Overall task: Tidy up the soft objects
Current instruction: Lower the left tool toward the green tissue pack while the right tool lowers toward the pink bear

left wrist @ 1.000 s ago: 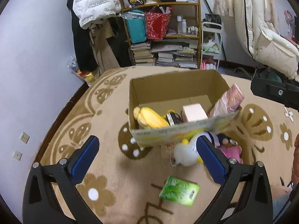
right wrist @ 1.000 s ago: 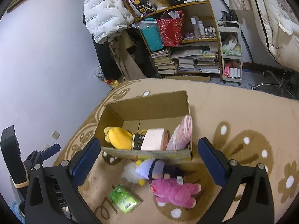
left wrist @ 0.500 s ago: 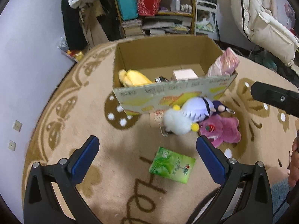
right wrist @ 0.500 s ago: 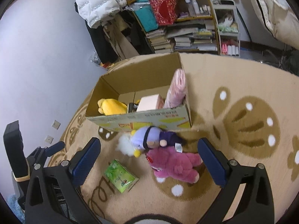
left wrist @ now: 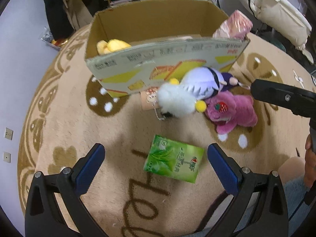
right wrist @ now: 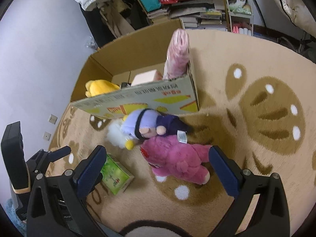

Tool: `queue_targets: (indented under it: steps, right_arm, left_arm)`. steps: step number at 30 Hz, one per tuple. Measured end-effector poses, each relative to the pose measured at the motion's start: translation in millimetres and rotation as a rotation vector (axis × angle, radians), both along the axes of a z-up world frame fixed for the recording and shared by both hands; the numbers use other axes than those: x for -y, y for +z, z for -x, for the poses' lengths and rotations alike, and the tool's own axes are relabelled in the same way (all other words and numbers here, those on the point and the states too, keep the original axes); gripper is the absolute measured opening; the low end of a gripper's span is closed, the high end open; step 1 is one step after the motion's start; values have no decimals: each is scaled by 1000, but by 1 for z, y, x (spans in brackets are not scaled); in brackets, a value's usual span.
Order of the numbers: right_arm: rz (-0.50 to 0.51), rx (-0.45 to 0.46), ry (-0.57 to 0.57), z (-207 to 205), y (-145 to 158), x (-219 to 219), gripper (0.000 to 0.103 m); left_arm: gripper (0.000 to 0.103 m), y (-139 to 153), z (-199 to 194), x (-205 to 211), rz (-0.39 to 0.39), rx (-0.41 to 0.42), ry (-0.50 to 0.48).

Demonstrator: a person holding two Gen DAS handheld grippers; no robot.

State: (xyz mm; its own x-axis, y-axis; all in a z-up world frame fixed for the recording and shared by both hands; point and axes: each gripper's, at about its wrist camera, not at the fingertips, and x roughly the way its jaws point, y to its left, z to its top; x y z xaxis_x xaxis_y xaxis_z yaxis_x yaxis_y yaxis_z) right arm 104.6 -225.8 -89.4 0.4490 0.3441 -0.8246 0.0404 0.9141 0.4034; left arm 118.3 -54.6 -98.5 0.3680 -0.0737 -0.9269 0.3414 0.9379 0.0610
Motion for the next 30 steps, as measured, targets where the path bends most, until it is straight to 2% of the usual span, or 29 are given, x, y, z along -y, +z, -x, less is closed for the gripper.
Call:
queue_targets:
  steps: [14,21,27,30]
  right_arm:
    - [64,-76,61,-9,-34,-18,103]
    - [115,-84,74,-13,-50,-24,103]
    - [87,-102,53,-17,-62,-21,103]
    - [130,-102,63,-18,-65,-25,103]
  left_arm:
    - [102,-34,-7,9,6,-132,-21]
    - [102,-45,-11,12,14,-170,-23]
    - [102,-57,-16,11,7,-205,1]
    - [102,-61,-17,11,2,-213,7]
